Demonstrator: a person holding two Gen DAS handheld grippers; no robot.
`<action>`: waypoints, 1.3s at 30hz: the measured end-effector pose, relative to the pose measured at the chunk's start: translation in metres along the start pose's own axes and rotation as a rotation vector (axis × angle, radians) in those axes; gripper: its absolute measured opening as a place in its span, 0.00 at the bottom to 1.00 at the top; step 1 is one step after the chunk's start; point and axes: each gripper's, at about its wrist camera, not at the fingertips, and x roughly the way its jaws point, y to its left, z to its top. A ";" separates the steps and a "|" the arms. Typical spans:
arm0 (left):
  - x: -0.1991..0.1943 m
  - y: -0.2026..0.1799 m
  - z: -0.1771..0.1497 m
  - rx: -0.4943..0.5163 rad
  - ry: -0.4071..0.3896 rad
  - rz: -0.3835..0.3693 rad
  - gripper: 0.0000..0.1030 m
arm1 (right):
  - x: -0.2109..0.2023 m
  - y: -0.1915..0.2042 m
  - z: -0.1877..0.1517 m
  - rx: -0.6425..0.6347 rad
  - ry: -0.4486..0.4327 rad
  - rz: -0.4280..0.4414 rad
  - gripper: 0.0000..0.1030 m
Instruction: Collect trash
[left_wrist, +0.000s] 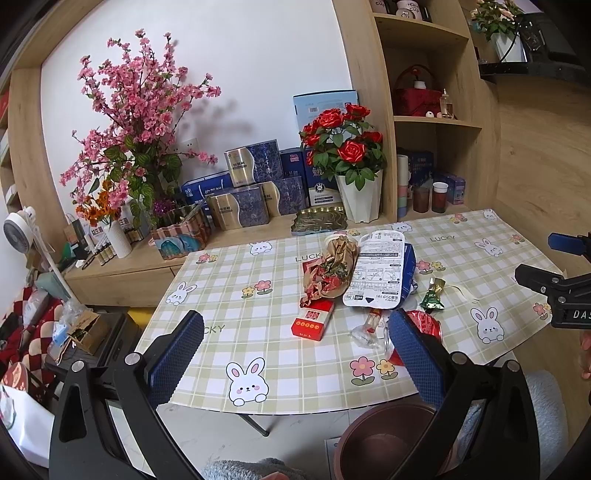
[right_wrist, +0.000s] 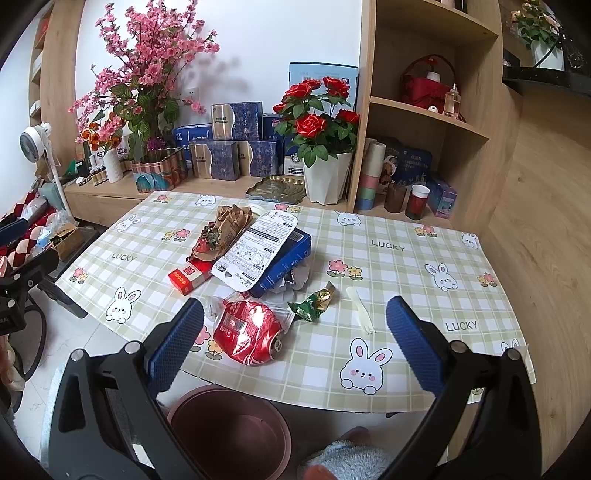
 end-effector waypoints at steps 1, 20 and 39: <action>0.000 0.000 0.000 0.000 0.000 0.000 0.95 | 0.000 0.000 0.000 0.000 0.000 -0.001 0.95; 0.005 -0.001 -0.007 0.000 0.020 0.000 0.95 | 0.005 0.005 -0.006 -0.016 0.015 -0.004 0.95; 0.057 0.004 -0.033 -0.040 0.092 -0.059 0.95 | 0.067 -0.007 -0.042 0.063 0.082 0.074 0.95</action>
